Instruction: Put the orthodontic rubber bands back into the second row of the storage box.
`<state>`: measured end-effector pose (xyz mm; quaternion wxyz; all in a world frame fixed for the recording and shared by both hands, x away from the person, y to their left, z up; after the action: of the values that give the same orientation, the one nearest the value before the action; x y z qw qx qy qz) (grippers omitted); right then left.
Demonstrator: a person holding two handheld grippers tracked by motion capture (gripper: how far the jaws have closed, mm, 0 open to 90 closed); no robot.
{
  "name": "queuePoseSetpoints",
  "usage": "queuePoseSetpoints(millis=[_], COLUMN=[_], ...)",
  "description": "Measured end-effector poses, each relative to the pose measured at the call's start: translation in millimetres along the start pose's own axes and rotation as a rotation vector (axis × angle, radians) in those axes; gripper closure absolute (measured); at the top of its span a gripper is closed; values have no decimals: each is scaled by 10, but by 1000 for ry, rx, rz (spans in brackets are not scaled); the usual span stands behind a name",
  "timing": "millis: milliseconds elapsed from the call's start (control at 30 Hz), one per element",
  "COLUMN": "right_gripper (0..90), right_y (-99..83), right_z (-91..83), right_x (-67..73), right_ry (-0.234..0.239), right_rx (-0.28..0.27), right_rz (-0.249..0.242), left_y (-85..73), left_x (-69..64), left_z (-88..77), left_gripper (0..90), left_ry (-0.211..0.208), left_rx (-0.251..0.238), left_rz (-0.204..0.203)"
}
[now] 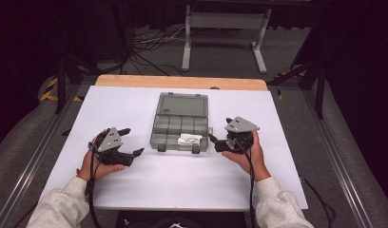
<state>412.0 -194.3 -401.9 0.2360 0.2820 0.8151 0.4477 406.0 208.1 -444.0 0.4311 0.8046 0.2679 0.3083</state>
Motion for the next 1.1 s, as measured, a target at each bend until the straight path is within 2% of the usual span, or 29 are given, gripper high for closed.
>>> queuePoseSetpoints(millis=[133, 200, 367, 533, 600, 667, 733, 767, 800, 833, 867, 900, 933, 967, 1067, 1100], right_gripper=[143, 133, 123, 133, 141, 154, 181, 196, 237, 237, 261, 356, 428, 478, 736, 736], right_y=[-58, -101, -201, -243, -254, -256, -258, -261, -269, -269, -275, -284, -291, -289, -274, -274], right_z=[-69, -110, -159, -145, -126, -125, -118, -112, -100, -100, -97, -101, -109, -111, -74, -74], right_x=[-60, -81, -113, -164, -173, -179, -182, -188, -197, -197, -204, -223, -243, -258, -283, -283], right_ry=[-20, -19, -61, -68, -71, -61, -54, -57, -56, -56, -53, -26, 7, 14, 38, 38], right_rx=[-6, -17, 12, 16, 27, 23, 11, 8, 13, 13, 13, -4, -23, -32, 2, 2], right_rz=[20, 39, 13, 31, 35, 37, 47, 47, 55, 55, 59, 77, 91, 101, 91, 91], left_y=[43, 55, 48, 7, -26, -56, -76, -81, -86, -89, -92, -88, -82, -74, -49, -49], left_x=[37, 65, 141, 198, 237, 273, 304, 314, 329, 341, 348, 361, 370, 377, 413, 413], left_z=[55, 71, 90, 81, 59, 41, 24, 19, 16, 18, 17, 17, 19, 24, 77, 77], left_gripper=[143, 135, 134, 144, 155, 162, 195, 225, 333, 333, 447, 573, 656, 729, 877, 897], left_ry=[12, 6, 23, 34, 27, 38, 50, 61, 83, 91, 84, 95, 73, 67, 36, 36], left_rx=[1, -2, -4, 9, 10, 8, 17, 20, 28, 35, 38, 43, 45, 48, 57, 57], left_rz=[-4, -26, -37, -29, -48, -68, -67, -69, -73, -71, -66, -56, -66, -71, -68, -68])
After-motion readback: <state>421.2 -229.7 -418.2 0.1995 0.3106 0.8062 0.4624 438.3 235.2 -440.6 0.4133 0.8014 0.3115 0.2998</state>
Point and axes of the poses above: each handheld gripper's, and its own axes: z roughly forward along the jaws, y roughly out of its top, x roughly to its left, the point moved 1 cm from there along z, roughly forward along the jaws, and after that the axes turned 10 degrees about y, right-handed, at the moved point
